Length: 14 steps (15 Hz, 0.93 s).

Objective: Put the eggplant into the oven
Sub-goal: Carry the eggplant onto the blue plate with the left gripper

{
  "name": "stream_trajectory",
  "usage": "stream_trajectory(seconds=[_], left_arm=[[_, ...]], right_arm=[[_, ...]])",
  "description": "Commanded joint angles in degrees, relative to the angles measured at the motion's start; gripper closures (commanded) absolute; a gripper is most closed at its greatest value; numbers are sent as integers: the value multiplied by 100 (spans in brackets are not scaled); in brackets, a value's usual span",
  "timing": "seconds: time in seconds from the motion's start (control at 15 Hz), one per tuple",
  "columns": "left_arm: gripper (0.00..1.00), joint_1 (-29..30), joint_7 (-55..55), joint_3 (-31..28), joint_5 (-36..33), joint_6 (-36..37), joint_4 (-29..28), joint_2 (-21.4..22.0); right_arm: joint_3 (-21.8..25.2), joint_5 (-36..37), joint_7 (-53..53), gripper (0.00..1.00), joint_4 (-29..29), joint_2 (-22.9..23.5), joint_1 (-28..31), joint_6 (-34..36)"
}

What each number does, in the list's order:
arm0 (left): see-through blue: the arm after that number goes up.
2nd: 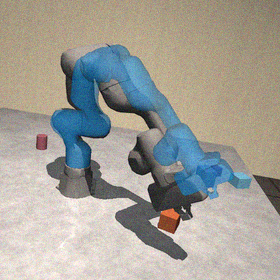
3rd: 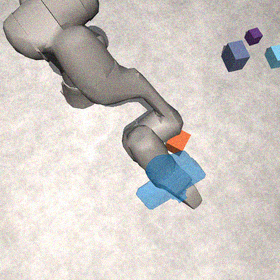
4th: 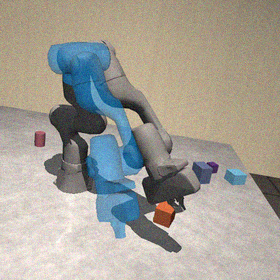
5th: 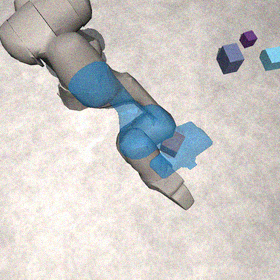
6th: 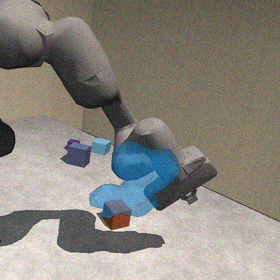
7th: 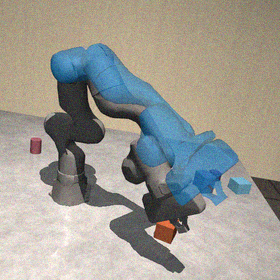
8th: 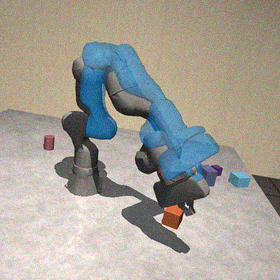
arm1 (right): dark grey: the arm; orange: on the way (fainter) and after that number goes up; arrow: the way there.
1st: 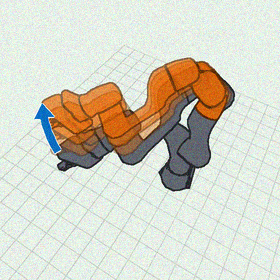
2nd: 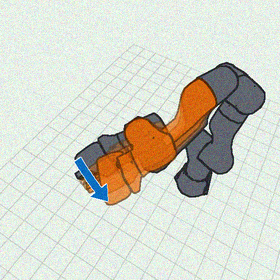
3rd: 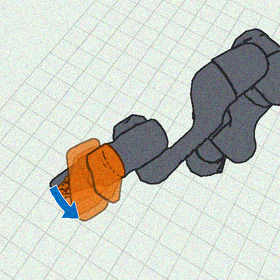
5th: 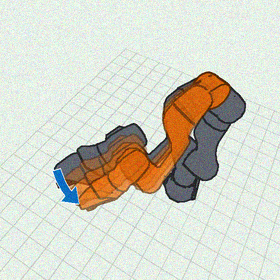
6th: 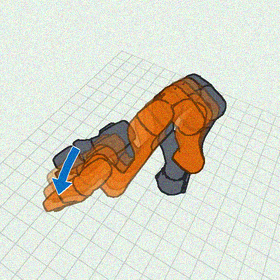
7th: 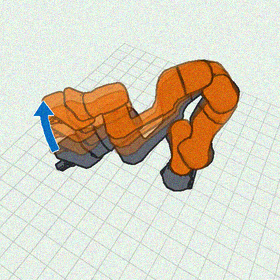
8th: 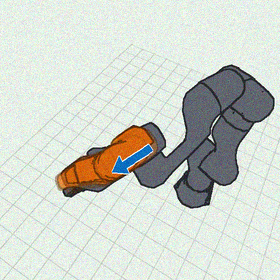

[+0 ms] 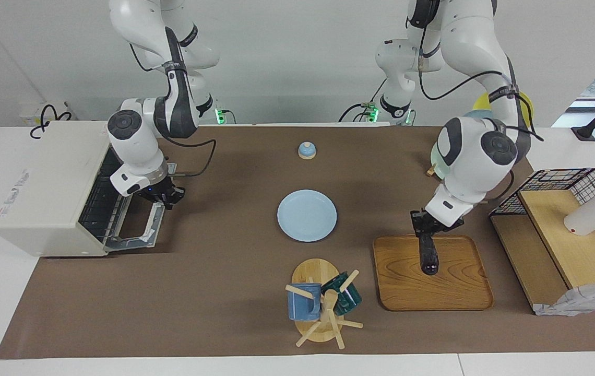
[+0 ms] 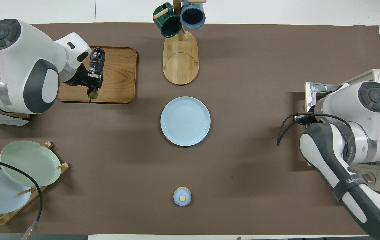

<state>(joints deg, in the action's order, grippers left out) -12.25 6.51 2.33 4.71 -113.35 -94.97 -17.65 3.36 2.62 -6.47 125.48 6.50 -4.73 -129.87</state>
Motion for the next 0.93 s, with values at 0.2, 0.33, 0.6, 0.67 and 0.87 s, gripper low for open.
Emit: stream_trajectory(seconds=[0.2, 0.33, 0.6, 0.67, 0.87], left_arm=[[100, -1770, 1640, -83, 293, -589, -1206, 762], [100, -2236, 1931, -83, 487, -1195, -1645, 842], [100, -2756, 2267, -83, 487, -2042, -2025, 571], [100, -2766, 2267, -83, 487, -2103, -2017, 465], [100, -2695, 2205, -92, 487, -2235, -1999, 367]], right_arm=[[165, 90, 6, 100, -94, 326, 95, -434], [165, -190, -3, 100, -85, 317, 60, -382], [165, -385, -405, 100, -112, 299, -229, -188], [165, -385, -581, 100, -112, 299, -361, -171], [165, -385, -873, 100, -173, 255, -538, -66]])
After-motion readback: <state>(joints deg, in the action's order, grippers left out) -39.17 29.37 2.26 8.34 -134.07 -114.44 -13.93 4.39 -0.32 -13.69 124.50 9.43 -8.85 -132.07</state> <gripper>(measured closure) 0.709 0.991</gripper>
